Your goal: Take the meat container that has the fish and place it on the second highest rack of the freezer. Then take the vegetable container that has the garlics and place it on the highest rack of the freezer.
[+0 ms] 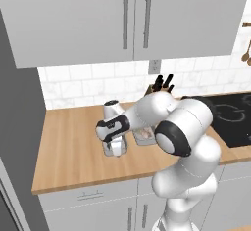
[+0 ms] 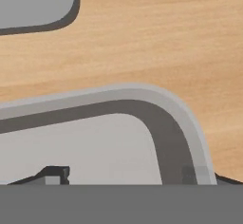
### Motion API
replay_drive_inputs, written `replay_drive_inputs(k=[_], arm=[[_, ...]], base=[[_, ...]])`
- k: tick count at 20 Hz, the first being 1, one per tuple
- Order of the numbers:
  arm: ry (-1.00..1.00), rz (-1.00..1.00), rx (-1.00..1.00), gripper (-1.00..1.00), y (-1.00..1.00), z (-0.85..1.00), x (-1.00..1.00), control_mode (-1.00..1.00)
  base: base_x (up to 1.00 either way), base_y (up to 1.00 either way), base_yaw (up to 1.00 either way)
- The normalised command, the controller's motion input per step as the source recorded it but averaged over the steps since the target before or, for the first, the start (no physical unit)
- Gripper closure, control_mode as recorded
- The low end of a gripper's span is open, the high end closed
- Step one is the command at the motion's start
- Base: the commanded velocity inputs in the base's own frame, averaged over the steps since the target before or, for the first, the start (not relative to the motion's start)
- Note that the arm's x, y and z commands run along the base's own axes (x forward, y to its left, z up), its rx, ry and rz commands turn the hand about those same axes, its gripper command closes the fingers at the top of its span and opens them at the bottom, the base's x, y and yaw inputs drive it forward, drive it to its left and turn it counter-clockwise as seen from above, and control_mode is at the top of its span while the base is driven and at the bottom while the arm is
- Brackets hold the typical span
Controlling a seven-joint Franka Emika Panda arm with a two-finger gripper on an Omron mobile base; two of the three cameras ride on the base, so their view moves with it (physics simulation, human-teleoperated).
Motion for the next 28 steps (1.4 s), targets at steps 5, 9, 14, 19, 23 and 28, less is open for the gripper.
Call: replay_drive_inputs(k=[5, 9, 14, 19, 23, 28], arm=[[0.00, 0.00, 0.00, 1.00, -0.12, -0.35, -0.17, -1.00], [-0.05, 0.00, 0.00, 1.00, -0.20, -0.29, -0.45, -1.00], [-0.12, -0.02, 0.00, 1.00, -0.11, -0.06, -0.70, -1.00], [-0.06, -0.07, 0.00, 1.00, -0.01, 0.01, -0.45, -1.00], [0.00, -0.01, 0.02, 1.00, 0.00, 0.55, -0.14, -1.00], [0.02, 0.03, 0.07, 1.00, -0.01, 1.00, 0.00, -1.00]], base=[[0.00, 0.00, 0.00], [0.00, 0.00, 0.00], [0.00, 0.00, 0.00], [0.00, 0.00, 0.00], [0.00, 0.00, 0.00], [0.00, 0.00, 0.00]])
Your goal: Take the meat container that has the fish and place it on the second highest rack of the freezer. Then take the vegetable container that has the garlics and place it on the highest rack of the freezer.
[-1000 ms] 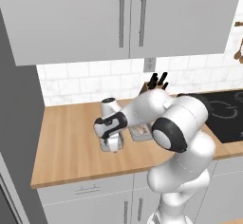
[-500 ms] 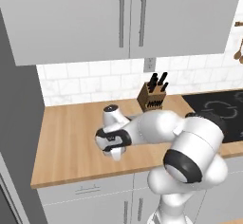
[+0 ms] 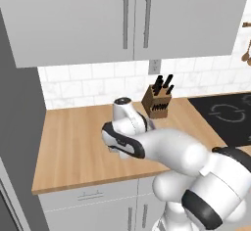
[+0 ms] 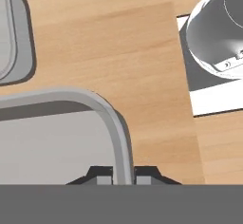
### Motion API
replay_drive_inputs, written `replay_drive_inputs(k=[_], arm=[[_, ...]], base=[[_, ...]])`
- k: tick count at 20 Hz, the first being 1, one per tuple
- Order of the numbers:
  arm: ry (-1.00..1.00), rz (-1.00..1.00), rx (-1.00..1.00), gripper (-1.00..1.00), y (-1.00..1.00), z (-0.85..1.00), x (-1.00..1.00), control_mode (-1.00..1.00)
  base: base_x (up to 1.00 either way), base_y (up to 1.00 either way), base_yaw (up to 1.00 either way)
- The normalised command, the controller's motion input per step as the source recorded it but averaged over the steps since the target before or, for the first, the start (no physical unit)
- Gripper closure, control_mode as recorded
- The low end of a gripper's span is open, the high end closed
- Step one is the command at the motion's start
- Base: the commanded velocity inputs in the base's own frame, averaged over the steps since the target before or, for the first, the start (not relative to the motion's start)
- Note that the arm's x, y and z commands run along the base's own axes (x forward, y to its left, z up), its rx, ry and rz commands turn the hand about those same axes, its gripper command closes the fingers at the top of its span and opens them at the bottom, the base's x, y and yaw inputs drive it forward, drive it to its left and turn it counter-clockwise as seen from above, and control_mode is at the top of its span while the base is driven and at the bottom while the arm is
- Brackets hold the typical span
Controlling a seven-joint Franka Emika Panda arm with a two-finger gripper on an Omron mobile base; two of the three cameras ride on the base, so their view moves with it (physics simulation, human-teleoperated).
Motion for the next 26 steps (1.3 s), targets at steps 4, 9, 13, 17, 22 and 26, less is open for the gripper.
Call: replay_drive_inputs(k=[4, 9, 13, 17, 22, 26], arm=[[0.03, 0.11, 0.03, 1.00, -0.14, 1.00, 0.00, -1.00], [0.00, 0.26, 0.00, 1.00, -0.42, 1.00, -0.22, -1.00], [0.00, 0.32, 0.00, 1.00, -0.57, 0.96, -0.40, -1.00], [-0.09, 0.37, 0.00, 1.00, -0.74, 0.69, -0.55, -1.00], [-0.20, 0.44, 0.00, 1.00, -0.66, 0.54, -0.67, -1.00], [-0.18, 0.52, 0.03, 1.00, -0.31, 0.59, -0.61, -1.00]], base=[[0.00, 0.00, 0.00], [0.00, 0.00, 0.00], [0.00, 0.00, 0.00], [0.00, 0.00, 0.00], [0.00, 0.00, 0.00], [0.00, 0.00, 0.00]])
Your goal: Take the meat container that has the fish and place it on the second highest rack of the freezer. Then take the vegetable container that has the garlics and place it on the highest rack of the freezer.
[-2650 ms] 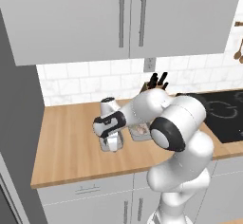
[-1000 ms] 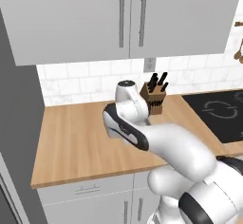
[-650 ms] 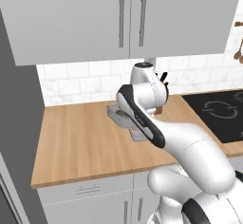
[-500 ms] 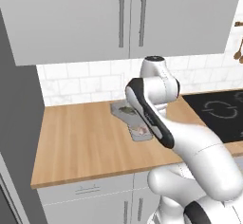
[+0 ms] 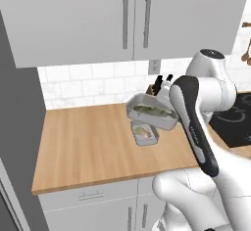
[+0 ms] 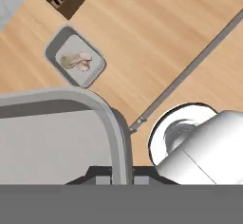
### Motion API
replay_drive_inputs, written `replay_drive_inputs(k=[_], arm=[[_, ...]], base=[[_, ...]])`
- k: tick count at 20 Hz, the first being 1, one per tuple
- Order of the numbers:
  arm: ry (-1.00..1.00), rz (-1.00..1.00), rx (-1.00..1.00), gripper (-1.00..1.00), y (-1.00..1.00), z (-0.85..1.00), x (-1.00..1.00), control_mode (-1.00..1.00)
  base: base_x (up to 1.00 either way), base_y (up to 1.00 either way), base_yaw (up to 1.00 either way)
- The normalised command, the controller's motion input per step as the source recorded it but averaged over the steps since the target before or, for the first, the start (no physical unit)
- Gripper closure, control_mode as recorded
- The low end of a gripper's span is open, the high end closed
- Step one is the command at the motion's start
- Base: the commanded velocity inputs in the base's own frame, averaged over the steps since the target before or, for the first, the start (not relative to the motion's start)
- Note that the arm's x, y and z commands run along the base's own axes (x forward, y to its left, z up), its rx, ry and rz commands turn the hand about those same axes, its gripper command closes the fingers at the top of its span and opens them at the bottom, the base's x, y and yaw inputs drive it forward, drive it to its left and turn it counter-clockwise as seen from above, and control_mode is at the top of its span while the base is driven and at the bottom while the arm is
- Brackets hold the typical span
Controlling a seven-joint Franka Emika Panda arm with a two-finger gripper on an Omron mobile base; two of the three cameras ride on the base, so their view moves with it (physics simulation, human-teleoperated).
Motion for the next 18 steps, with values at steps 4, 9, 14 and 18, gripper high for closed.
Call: replay_drive_inputs(k=[4, 9, 14, 18], arm=[[-0.10, 0.58, 0.01, 1.00, 0.00, 0.56, -0.48, -1.00], [-0.05, 0.44, 0.00, 1.00, 0.00, 0.48, -0.54, -1.00], [-0.03, 0.18, 0.00, 1.00, 0.03, 0.23, -0.66, -1.00], [-0.01, 0.06, 0.00, 1.00, 0.03, 0.01, -0.37, -1.00]], base=[[0.00, 0.00, 0.00], [0.00, 0.00, 0.00], [0.00, 0.00, 0.00], [0.00, 0.00, 0.00]])
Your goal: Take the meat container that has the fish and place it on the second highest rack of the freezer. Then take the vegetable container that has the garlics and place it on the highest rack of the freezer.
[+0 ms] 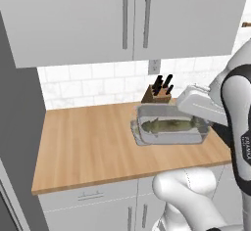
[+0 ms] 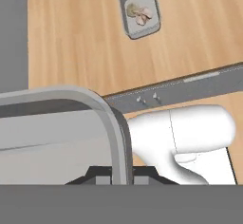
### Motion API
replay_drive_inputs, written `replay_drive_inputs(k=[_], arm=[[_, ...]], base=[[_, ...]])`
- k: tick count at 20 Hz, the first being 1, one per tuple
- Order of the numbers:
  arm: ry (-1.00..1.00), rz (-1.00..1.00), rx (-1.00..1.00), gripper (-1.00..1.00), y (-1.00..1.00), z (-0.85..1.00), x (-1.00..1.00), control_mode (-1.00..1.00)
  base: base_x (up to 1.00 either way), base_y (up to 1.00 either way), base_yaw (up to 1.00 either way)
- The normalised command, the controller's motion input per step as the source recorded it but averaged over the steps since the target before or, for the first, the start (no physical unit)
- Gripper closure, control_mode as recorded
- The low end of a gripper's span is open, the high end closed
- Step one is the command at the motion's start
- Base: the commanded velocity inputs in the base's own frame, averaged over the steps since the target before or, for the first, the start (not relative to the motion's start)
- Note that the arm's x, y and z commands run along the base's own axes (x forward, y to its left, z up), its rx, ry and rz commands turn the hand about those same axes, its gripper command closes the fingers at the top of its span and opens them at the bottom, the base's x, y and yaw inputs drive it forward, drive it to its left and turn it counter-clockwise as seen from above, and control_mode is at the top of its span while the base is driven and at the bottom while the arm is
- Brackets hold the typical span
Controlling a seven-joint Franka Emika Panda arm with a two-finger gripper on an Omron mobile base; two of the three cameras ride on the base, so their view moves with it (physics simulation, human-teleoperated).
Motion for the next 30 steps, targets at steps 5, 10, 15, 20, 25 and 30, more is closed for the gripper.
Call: replay_drive_inputs(k=[5, 10, 15, 20, 25, 30], arm=[[-0.01, 0.01, 0.00, 1.00, 0.06, 0.00, -0.19, 1.00], [0.00, 0.00, 0.00, 1.00, 0.00, 0.00, 0.00, 1.00], [0.00, 0.00, 0.00, 1.00, 0.00, 0.00, 0.00, 1.00], [0.00, 0.00, 0.00, 1.00, 0.00, 0.00, 0.00, 1.00], [0.00, 0.00, 0.00, 1.00, 0.00, 0.00, 0.00, 1.00], [0.00, 0.00, 0.00, 1.00, 0.00, 0.00, 0.00, 1.00]], base=[[-0.52, 0.16, 0.01], [-0.97, 0.48, 0.01], [-0.55, 0.97, 0.03], [-0.28, 1.00, 0.01], [-0.01, 1.00, 0.00], [0.00, 1.00, 0.00]])
